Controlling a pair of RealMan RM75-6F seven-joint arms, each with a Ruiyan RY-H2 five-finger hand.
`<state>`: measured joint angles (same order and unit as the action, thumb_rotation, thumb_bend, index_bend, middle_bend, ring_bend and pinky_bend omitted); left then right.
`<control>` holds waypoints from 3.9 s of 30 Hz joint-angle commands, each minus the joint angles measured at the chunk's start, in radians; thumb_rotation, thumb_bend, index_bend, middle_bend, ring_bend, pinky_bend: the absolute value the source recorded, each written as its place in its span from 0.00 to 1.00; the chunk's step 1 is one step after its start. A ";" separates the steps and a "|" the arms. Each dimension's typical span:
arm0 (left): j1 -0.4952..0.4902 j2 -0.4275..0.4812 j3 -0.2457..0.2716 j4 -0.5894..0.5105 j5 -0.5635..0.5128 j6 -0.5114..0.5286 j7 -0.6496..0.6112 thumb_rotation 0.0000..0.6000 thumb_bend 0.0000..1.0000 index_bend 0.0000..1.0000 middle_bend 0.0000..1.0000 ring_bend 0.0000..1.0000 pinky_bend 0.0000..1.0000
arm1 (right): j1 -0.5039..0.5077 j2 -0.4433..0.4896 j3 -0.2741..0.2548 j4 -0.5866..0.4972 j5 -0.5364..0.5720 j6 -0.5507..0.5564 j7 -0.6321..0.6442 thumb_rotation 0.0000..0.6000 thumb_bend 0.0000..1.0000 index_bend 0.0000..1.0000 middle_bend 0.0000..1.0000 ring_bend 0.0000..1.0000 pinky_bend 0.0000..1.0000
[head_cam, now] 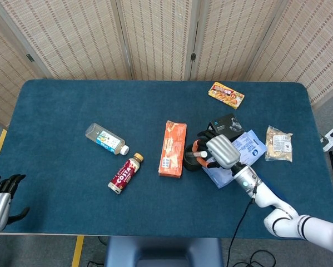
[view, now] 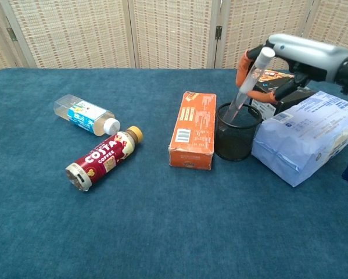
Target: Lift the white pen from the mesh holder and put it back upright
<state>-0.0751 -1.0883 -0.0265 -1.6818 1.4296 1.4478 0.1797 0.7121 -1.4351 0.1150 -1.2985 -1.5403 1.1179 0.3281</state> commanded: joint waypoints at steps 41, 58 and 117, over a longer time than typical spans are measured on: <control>-0.013 0.005 0.010 -0.024 0.026 -0.011 0.018 1.00 0.25 0.18 0.19 0.20 0.12 | -0.146 0.377 0.104 -0.484 0.224 -0.148 0.387 1.00 0.35 0.70 0.52 0.28 0.22; -0.018 -0.002 0.009 -0.020 0.032 -0.011 0.014 1.00 0.25 0.18 0.19 0.20 0.12 | -0.167 0.282 0.075 -0.310 0.195 0.076 -0.361 1.00 0.35 0.70 0.52 0.28 0.22; -0.012 -0.040 -0.044 0.020 0.019 0.067 0.033 1.00 0.25 0.18 0.18 0.19 0.12 | -0.183 0.407 0.162 -0.570 0.279 -0.146 0.225 1.00 0.35 0.71 0.52 0.28 0.22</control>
<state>-0.0869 -1.1282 -0.0709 -1.6618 1.4486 1.5147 0.2123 0.5224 -1.0248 0.2768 -1.8790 -1.2591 0.9708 0.5796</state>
